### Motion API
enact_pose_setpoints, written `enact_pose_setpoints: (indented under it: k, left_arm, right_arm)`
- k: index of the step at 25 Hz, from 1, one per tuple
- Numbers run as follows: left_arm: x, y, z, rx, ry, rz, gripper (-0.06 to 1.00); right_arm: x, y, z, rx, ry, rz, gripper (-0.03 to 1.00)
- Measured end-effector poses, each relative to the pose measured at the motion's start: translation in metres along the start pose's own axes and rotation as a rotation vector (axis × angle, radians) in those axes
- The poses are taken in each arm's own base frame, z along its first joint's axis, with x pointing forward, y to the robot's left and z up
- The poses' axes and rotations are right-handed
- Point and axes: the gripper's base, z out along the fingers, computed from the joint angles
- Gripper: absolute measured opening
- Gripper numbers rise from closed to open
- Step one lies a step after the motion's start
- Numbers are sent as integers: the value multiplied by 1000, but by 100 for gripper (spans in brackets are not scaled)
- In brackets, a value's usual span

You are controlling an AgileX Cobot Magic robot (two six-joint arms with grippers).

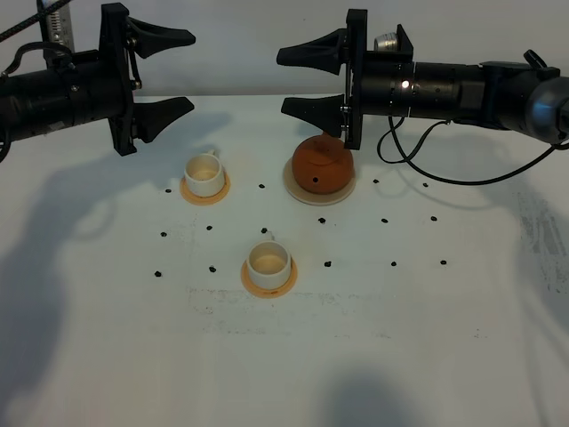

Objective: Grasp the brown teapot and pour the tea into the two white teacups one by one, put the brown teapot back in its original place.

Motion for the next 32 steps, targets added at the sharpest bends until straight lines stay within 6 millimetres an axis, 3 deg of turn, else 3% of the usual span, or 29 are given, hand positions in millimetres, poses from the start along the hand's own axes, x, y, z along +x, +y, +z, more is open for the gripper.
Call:
enact_pose_setpoints:
  k: [8,13,18,21,27,32]
  left_arm:
    - [0,0,0,2,-2,131,76]
    - [-2,-16,-4,32,-19,441,73]
    - [5,-60,-28,87,-73,753,62]
    - [9,-76,-45,19,-109,927,56]
    - [8,-94,-76,-209,-226,1155,49]
    - [3,-102,-96,-364,-337,1207,48]
  right_arm:
    - [0,0,0,-4,-2,-125,57]
    - [1,11,-2,-4,-13,-268,54]
    - [-4,39,-9,86,-48,-445,53]
    - [-8,51,-15,214,-74,-535,52]
    - [-19,60,-24,477,-100,-655,52]
    - [-27,57,-31,624,-140,-696,52]
